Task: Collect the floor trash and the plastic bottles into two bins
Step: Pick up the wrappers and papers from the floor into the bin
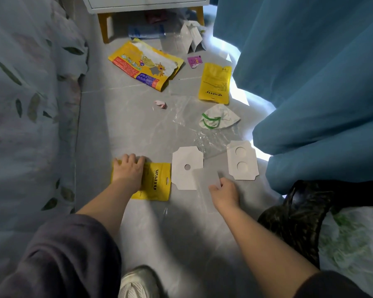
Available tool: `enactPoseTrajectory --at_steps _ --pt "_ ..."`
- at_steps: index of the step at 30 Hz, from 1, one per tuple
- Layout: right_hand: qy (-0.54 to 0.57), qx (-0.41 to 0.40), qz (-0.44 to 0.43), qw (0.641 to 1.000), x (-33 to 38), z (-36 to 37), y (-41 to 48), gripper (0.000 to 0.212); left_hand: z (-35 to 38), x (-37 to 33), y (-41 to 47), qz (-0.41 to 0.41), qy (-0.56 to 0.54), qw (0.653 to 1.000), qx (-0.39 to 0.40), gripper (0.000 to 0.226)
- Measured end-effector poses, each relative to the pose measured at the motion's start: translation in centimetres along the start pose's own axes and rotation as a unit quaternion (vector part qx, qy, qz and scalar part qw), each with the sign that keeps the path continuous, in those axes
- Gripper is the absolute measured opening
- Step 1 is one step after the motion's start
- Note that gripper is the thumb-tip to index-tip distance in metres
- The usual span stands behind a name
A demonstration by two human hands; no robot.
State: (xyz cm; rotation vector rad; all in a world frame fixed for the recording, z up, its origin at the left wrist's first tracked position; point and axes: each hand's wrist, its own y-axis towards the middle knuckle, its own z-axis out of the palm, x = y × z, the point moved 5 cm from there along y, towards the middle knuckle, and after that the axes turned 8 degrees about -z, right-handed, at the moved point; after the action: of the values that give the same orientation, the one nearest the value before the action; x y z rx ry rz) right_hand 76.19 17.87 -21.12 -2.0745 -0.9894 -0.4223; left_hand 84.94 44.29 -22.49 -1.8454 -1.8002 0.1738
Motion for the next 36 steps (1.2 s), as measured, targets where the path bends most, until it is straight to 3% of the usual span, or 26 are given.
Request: enactPoseTrajectory --at_steps 5,11,19,24,36 --pt "0.049 0.039 0.008 0.998 1.5 1.2 0.3 0.009 0.3 0.9 -0.7 -0.032 -0.016 0.999 0.029 0.055" --pt "0.061 0.052 0.009 0.997 1.8 0.4 -0.4 0.009 -0.4 3.4 -2.0 0.004 -0.191 0.976 0.106 0.018" --pt "0.102 0.058 -0.039 0.992 4.8 -4.1 -5.1 0.007 -7.5 3.7 -6.8 0.086 -0.233 0.966 0.068 0.024" --pt "0.129 0.051 -0.08 0.987 7.0 -8.8 -8.5 0.018 -12.9 2.4 -10.7 0.098 -0.294 0.951 0.019 0.024" --pt "0.209 -0.024 -0.082 0.974 4.3 -20.5 -15.0 0.015 -22.7 -4.4 -20.4 0.182 -0.354 0.917 -0.016 0.023"
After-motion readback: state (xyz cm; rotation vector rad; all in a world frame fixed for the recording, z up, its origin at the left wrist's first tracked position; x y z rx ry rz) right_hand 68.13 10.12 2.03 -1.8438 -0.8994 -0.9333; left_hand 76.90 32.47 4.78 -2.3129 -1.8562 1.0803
